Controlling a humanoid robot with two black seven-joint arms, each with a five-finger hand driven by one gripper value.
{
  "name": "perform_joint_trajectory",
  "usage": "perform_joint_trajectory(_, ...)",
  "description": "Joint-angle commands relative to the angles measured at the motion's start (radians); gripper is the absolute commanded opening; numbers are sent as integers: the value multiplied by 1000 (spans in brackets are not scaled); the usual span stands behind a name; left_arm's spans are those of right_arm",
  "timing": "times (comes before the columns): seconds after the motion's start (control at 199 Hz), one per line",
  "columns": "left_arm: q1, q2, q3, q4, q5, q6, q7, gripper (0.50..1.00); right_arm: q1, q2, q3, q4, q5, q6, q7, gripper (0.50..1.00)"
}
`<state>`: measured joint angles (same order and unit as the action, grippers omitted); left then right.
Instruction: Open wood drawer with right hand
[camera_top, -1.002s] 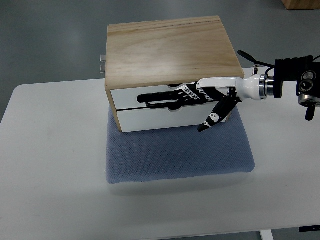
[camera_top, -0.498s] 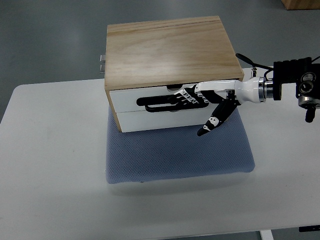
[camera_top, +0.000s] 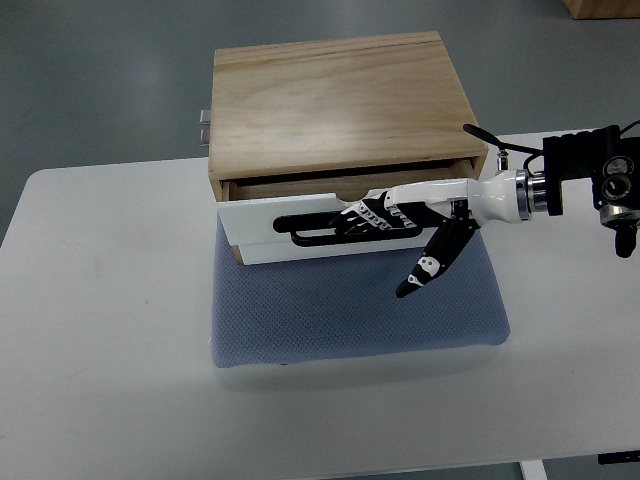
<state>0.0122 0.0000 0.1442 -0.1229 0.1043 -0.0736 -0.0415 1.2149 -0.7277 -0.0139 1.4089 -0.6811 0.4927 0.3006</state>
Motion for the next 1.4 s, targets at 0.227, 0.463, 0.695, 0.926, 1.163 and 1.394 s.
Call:
perform_joint_trajectory(0.227, 0, 0, 0, 0, 0, 0, 0, 1000, 5, -22, 0, 35, 0, 27, 2, 944)
perform_joint_trajectory(0.463, 0, 0, 0, 0, 0, 0, 0, 1000, 3, -42, 2, 62, 0, 46, 2, 944)
perform_joint_trajectory(0.695, 0, 0, 0, 0, 0, 0, 0, 1000, 2, -68, 2, 96, 0, 56, 2, 944)
perform_joint_trajectory(0.926, 0, 0, 0, 0, 0, 0, 0, 1000, 5, -75, 6, 101, 0, 55, 2, 944)
perform_joint_trajectory(1.163, 0, 0, 0, 0, 0, 0, 0, 1000, 9, -84, 15, 101, 2, 56, 2, 944)
perform_joint_trajectory(1.394, 0, 0, 0, 0, 0, 0, 0, 1000, 35, -95, 15, 104, 3, 72, 2, 944)
